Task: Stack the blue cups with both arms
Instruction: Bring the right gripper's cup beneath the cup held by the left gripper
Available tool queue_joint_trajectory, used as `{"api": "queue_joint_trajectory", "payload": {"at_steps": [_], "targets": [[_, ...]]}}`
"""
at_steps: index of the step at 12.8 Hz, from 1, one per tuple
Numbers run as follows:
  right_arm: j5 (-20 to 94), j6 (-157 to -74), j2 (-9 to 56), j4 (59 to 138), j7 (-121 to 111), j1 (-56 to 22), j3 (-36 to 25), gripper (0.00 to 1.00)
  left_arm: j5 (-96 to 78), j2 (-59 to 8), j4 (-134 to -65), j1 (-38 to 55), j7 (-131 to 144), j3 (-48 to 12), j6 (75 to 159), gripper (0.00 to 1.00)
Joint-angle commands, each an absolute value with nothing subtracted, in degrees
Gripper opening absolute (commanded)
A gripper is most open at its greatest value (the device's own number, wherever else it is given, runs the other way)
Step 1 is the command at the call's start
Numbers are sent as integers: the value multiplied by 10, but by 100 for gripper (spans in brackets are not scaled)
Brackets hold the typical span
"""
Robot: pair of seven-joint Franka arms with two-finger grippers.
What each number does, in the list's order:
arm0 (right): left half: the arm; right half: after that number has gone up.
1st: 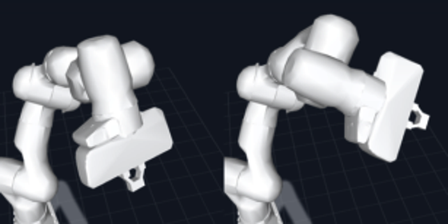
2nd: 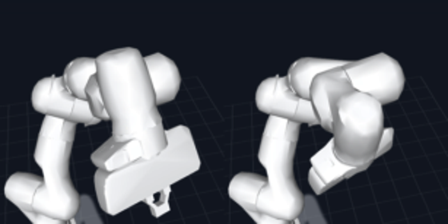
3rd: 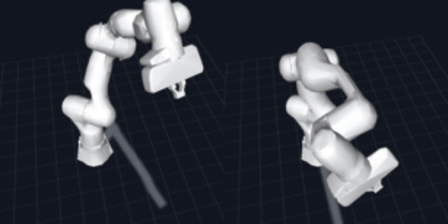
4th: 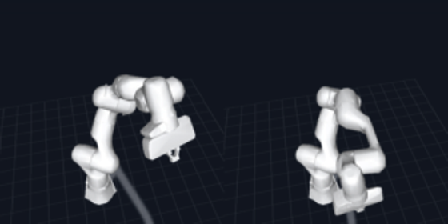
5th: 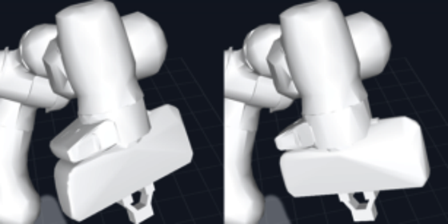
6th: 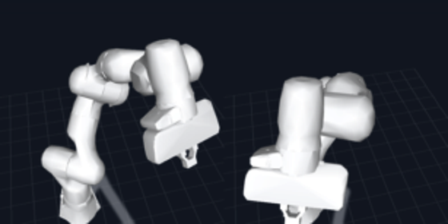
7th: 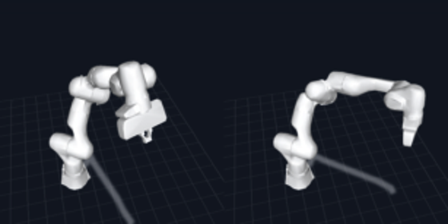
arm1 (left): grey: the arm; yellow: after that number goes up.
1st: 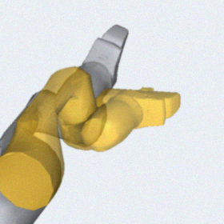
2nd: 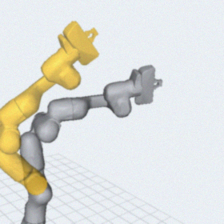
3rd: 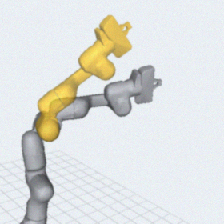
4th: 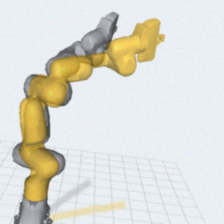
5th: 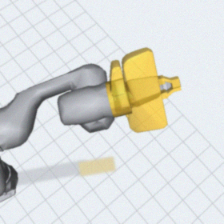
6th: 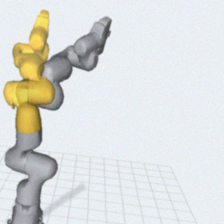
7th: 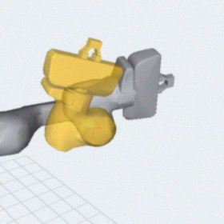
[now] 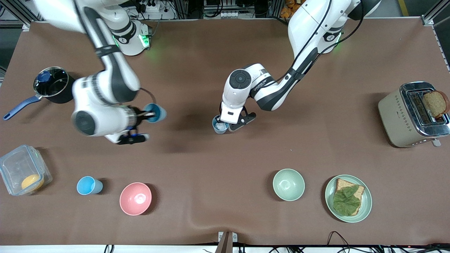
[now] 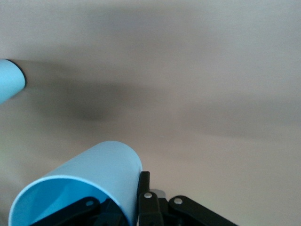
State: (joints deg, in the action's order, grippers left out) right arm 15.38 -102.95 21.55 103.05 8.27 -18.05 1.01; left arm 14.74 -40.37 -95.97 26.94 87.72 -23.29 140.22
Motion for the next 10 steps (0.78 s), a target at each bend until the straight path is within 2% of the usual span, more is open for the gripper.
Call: {"api": "queue_joint_trajectory", "payload": {"at_steps": [1, 2, 6, 10], "targets": [[165, -1048, 206, 1045, 114, -208, 4, 0, 166, -407, -948, 276, 893, -227, 1400, 60], [165, -1058, 206, 1044, 133, -220, 4, 0, 167, -406, -948, 276, 893, -226, 1400, 100], [170, -1092, 207, 1040, 205, -250, 4, 0, 192, -375, -947, 275, 893, -222, 1395, 100], [210, -1126, 228, 1013, 278, -289, 4, 0, 196, -309, -948, 251, 885, -222, 1360, 100]]}}
